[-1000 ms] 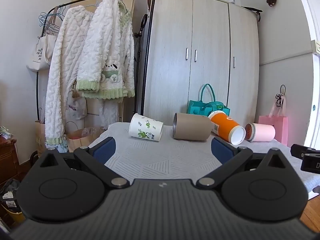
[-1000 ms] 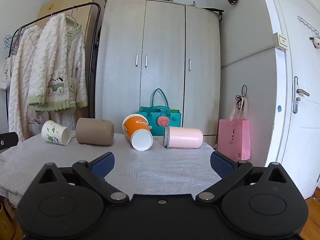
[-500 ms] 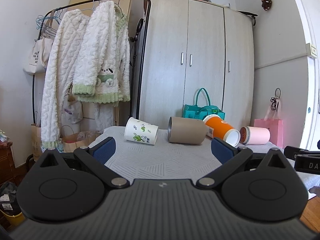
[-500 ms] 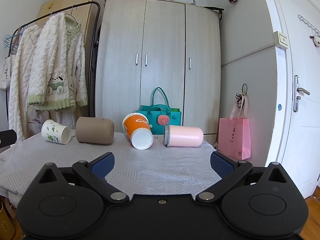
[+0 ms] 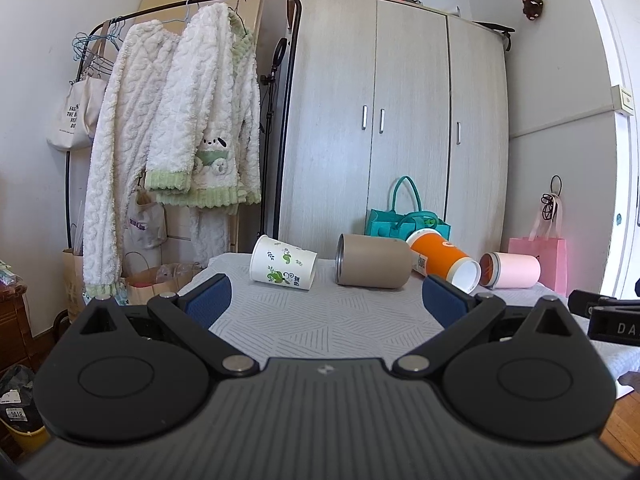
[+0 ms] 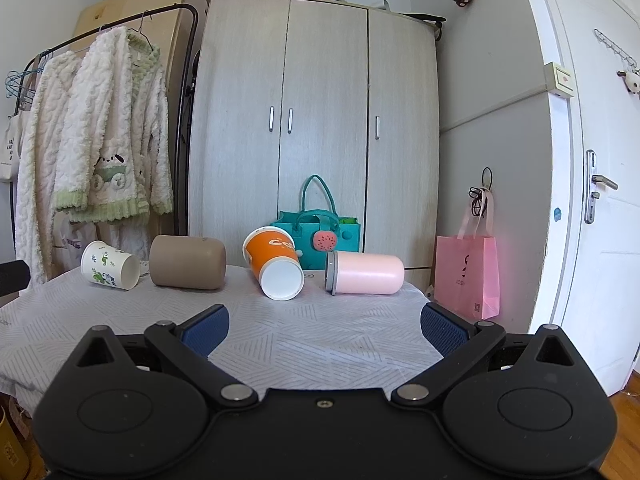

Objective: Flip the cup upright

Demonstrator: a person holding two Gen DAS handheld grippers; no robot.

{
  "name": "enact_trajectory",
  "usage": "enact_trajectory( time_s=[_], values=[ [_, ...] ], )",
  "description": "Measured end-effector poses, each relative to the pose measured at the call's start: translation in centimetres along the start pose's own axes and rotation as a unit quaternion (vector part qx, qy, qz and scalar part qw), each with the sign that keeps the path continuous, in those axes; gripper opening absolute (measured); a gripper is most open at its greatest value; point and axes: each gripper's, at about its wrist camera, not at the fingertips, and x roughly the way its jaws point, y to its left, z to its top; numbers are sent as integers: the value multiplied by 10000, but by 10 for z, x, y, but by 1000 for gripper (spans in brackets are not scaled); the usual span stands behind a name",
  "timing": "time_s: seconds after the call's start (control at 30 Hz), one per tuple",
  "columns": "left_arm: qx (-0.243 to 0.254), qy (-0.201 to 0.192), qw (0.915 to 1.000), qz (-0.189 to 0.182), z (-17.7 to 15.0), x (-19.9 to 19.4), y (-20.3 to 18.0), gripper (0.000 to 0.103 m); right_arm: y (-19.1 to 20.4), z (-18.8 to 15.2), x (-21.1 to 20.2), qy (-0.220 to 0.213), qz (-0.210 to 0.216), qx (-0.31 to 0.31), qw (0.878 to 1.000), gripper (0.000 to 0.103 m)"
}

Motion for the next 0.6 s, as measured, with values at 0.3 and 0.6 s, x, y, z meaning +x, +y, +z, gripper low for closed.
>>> enact_trajectory(
  time_s=[0.3, 0.6],
  values=[
    [5, 53, 10000, -19, -2, -1, -2, 103, 1, -1, 0, 9, -35, -21, 10000, 103],
    [-2, 66, 10000, -23, -2, 0, -2, 103, 1, 0, 1, 13, -42, -10, 10000, 103]
  ],
)
